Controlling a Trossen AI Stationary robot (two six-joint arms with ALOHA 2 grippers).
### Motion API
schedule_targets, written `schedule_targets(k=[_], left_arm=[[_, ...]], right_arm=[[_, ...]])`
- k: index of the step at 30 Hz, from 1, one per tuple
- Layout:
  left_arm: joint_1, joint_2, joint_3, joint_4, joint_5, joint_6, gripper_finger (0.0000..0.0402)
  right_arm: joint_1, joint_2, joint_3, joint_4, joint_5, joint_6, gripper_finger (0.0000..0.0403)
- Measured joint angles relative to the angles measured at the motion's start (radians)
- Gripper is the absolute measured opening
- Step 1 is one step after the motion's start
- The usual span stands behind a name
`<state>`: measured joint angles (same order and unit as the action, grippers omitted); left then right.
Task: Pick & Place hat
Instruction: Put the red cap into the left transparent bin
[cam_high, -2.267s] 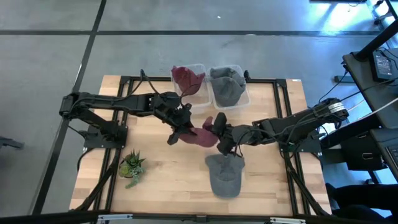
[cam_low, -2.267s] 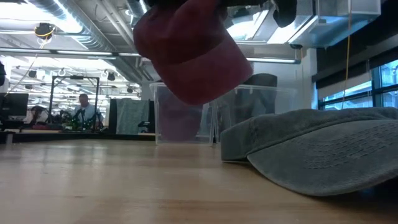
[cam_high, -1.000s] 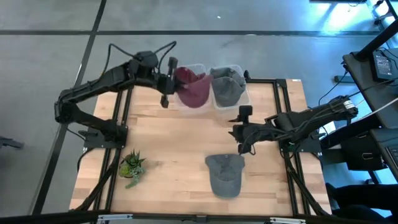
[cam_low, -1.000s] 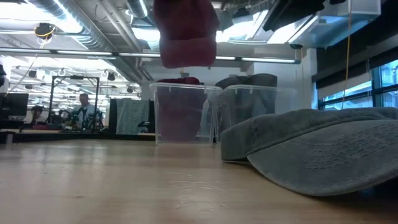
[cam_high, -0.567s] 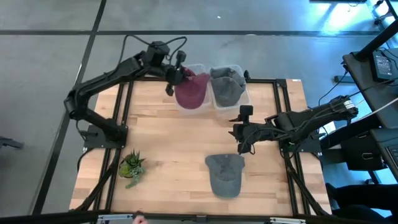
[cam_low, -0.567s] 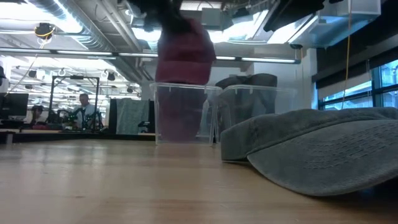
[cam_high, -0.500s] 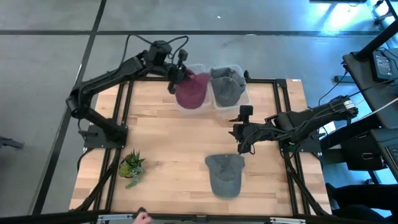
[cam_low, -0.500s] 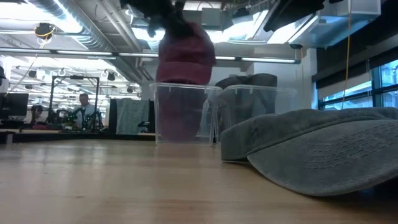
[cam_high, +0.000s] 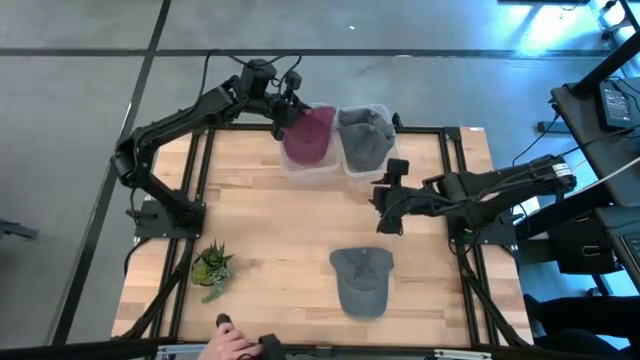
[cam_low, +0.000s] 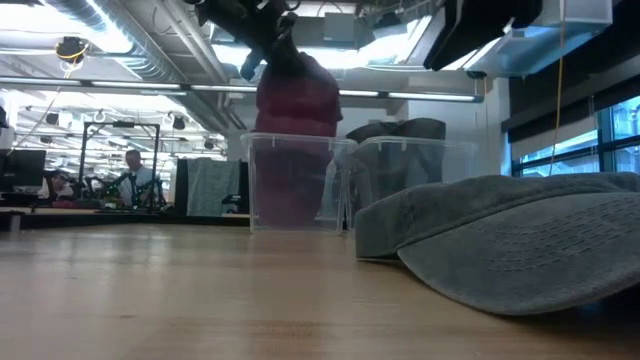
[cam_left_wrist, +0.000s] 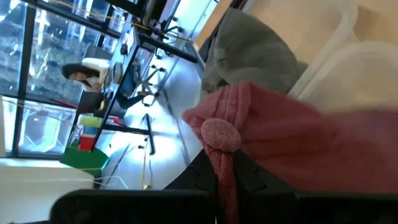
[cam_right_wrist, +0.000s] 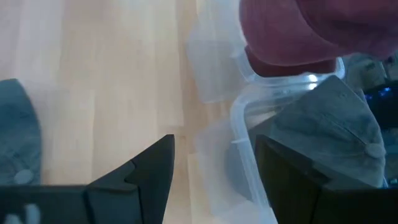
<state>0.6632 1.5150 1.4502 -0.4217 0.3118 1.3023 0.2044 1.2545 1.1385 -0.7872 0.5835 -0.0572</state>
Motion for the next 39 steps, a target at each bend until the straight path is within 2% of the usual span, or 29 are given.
schedule_targets(k=[5,12,20,24,39], left_arm=[[0.000,0.002,0.000,0.016,-0.003,0.035,0.0004],[0.002,0.016,-0.012,-0.052,0.004,0.053,0.0004],[0.002,0.018,-0.036,-0.081,-0.013,-0.094,0.0004],[-0.023,0.017,-0.036,-0.070,-0.078,-0.171,0.0004],[-0.154,0.002,-0.029,-0.068,-0.243,-0.284,0.0004]], right_arm=[[-0.036,0.000,0.000,0.000,0.000,0.002,0.0220],[-0.063,0.000,0.000,0.000,0.000,0.003,0.0220],[-0.065,0.000,0.000,-0.004,-0.011,0.007,0.0220],[-0.064,0.000,0.000,-0.004,-0.011,0.000,0.0220],[-0.064,0.000,-0.001,-0.035,-0.011,0.001,0.0220]])
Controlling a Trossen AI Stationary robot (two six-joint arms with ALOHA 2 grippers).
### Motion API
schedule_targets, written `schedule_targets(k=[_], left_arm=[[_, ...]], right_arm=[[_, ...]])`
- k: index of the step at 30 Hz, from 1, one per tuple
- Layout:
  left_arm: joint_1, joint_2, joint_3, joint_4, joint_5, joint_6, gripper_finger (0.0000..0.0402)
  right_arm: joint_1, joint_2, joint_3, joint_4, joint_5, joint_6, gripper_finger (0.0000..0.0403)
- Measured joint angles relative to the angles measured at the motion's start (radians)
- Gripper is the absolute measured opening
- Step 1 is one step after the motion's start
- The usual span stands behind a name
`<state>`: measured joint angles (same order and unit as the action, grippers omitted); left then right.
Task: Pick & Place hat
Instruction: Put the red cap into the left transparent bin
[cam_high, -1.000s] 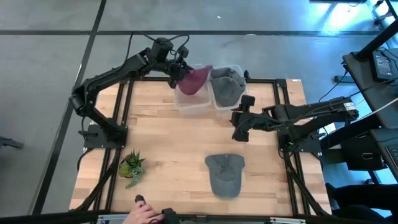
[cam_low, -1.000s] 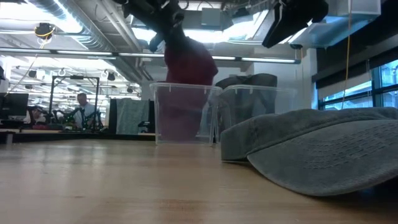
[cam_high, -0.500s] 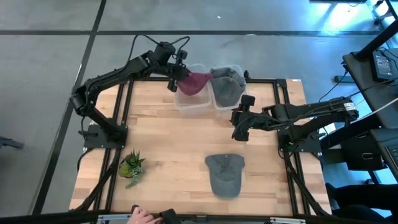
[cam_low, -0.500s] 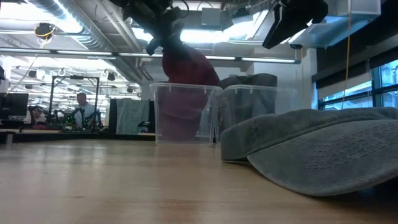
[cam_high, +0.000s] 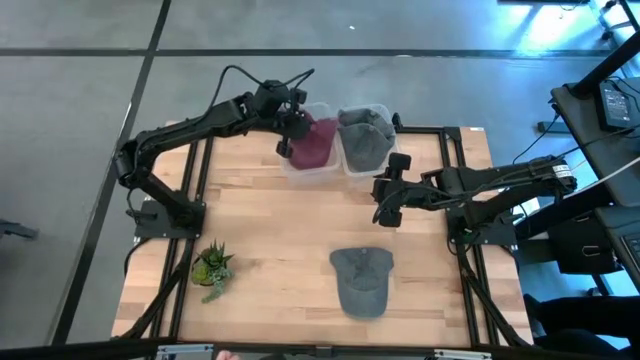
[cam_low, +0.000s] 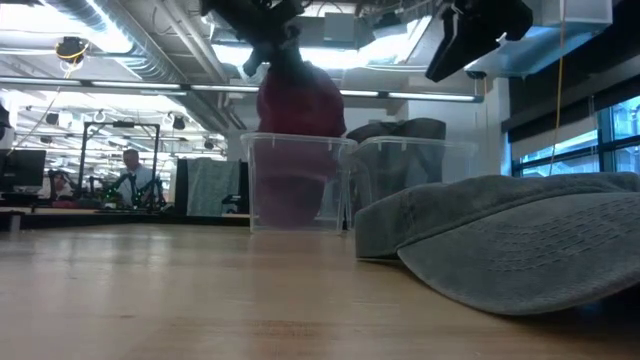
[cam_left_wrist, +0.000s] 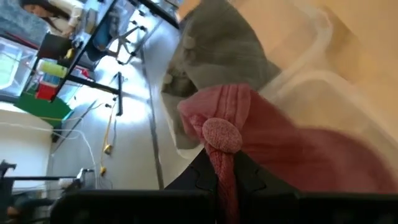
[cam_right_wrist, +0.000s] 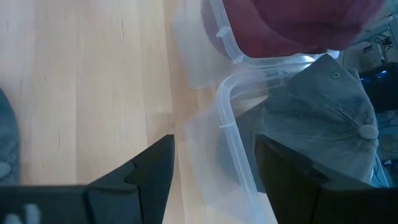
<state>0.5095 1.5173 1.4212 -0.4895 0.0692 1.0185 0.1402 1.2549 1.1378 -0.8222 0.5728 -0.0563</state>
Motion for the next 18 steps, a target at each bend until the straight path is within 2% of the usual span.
schedule_targets(k=[6,18], left_arm=[[0.016,0.010,-0.001,-0.057,-0.001,0.039,0.0004],[0.084,0.064,-0.007,-0.038,0.038,0.078,0.0005]], right_arm=[[0.000,0.000,0.000,-0.027,0.000,0.040,0.0220],[0.000,0.000,0.000,-0.041,0.000,0.076,0.0220]])
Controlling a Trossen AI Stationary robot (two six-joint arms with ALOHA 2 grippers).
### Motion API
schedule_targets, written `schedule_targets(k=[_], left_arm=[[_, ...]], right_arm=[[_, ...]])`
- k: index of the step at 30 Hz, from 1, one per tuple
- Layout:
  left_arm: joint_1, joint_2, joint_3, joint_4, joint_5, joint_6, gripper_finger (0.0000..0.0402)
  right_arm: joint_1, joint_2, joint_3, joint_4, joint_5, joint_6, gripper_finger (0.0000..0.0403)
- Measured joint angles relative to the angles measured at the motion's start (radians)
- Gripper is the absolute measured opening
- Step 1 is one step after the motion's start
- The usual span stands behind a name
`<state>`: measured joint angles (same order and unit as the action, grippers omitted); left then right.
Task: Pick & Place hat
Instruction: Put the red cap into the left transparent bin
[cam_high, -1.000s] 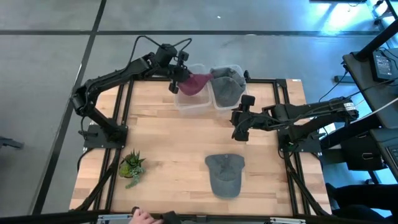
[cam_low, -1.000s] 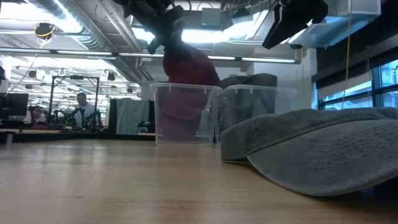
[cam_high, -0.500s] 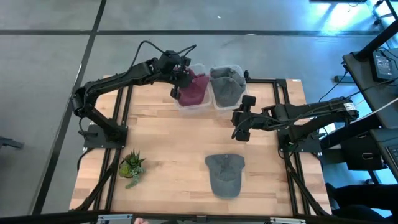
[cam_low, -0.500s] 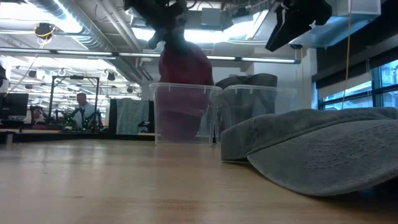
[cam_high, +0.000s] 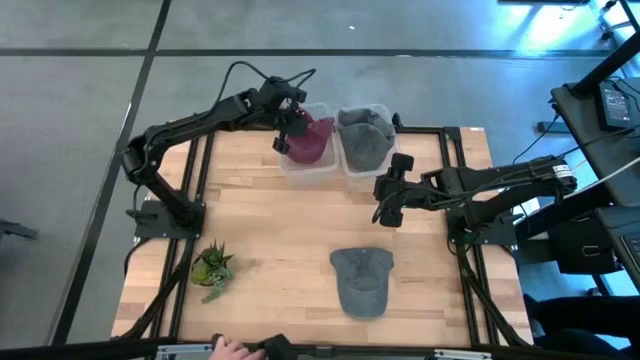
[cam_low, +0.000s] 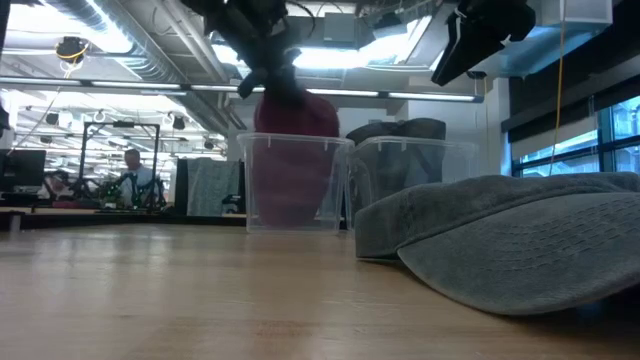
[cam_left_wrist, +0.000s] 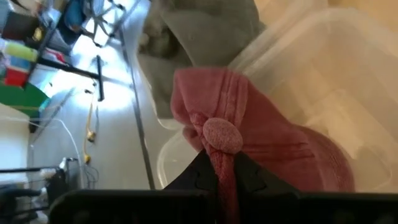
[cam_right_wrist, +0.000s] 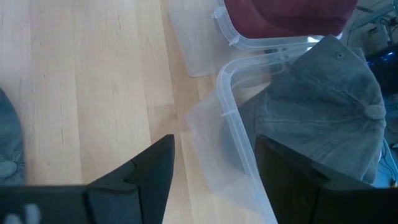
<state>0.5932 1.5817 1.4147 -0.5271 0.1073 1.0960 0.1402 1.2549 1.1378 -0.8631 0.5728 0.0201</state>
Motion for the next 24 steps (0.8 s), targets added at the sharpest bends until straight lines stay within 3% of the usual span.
schedule_targets(k=[4,8,11,24], left_arm=[[0.014,0.027,0.000,0.000,-0.008,-0.004,0.0005],[0.037,0.053,0.000,0.007,0.059,-0.025,0.0006],[0.048,0.065,-0.001,0.007,0.015,-0.003,0.0006],[0.062,0.086,-0.001,-0.008,0.045,-0.062,0.0030]], right_arm=[[0.000,0.000,0.000,-0.006,0.000,0.003,0.0220],[0.000,0.000,0.000,-0.017,0.000,0.002,0.0220],[0.000,0.000,0.000,-0.022,0.000,0.003,0.0220],[0.000,0.000,0.000,-0.023,0.000,0.006,0.0220]])
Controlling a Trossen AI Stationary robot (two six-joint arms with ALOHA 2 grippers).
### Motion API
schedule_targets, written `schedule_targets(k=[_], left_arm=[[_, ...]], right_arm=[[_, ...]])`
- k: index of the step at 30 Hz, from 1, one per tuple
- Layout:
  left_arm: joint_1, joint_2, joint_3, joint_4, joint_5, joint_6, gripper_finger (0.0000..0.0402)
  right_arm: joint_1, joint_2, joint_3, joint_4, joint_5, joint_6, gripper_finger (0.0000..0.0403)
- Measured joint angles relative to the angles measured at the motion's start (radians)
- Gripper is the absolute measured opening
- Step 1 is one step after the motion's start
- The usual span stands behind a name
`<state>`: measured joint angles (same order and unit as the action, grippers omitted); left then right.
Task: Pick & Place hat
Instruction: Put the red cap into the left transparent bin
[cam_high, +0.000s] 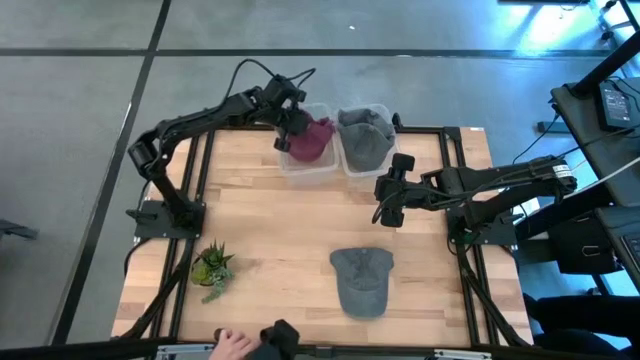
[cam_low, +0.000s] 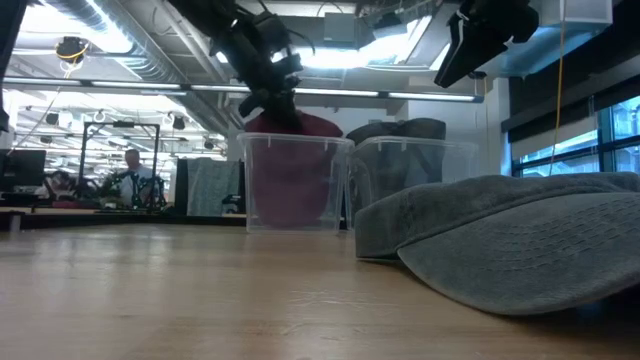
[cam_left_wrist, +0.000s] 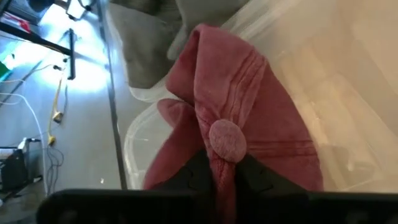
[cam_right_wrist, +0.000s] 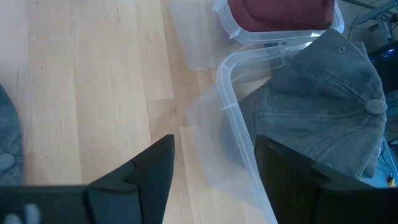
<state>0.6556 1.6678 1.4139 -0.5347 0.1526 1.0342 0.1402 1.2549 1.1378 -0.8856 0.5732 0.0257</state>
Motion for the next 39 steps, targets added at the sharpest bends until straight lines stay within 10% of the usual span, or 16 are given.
schedule_targets(k=[20,39], left_arm=[[0.004,0.031,0.000,0.064,-0.143,0.027,0.0164],[0.015,-0.078,0.000,0.029,-0.127,-0.037,0.0167]], right_arm=[[0.000,0.000,0.000,-0.002,-0.001,-0.002,0.0220],[0.000,0.000,0.000,-0.017,-0.130,0.001,0.0220]])
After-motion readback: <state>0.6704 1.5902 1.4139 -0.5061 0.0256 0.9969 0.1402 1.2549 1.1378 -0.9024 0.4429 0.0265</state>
